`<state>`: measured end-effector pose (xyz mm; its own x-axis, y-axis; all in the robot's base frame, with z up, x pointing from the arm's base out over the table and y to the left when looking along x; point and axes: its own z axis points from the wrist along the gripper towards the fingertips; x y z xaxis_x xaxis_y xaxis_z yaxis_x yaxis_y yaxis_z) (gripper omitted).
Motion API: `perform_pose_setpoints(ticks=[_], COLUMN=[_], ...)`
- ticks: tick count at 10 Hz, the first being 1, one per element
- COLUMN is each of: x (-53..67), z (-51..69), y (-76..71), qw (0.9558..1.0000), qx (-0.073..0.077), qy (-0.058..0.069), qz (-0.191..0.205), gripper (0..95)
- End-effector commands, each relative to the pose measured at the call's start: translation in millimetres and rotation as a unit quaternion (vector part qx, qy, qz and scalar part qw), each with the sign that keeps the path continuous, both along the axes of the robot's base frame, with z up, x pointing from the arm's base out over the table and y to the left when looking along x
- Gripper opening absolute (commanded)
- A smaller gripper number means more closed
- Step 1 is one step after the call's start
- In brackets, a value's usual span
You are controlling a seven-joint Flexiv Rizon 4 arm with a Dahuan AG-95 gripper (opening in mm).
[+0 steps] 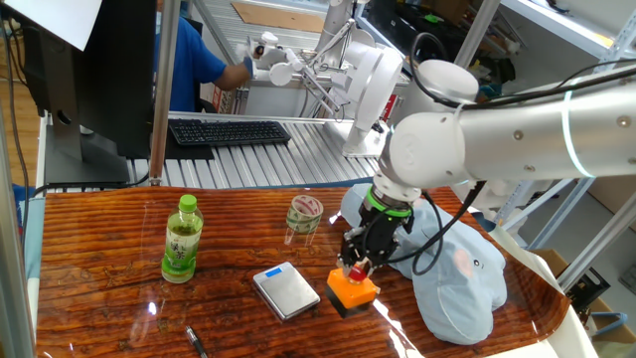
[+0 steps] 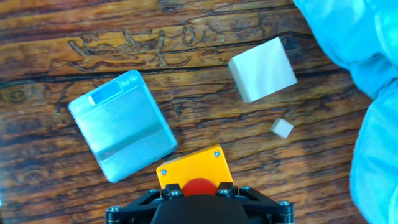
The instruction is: Remove the object from the scale
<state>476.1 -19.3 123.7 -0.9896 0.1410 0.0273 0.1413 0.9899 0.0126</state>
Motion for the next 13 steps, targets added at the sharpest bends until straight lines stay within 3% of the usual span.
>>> perform_pose_setpoints(ticks=[1, 6, 9, 13], x=[0.1, 2.6, 2.5, 2.8], z=[0.3, -7.5, -7.4, -7.3], y=[-0.5, -3.4, -3.2, -3.1], qw=[1.0, 0.9999, 1.0, 0.9999], qx=[-0.006, -0.005, 0.006, 0.008], qy=[0.001, 0.004, 0.004, 0.004], qz=[0.003, 0.015, 0.004, -0.011], gripper=[0.0, 0.0, 0.0, 0.0])
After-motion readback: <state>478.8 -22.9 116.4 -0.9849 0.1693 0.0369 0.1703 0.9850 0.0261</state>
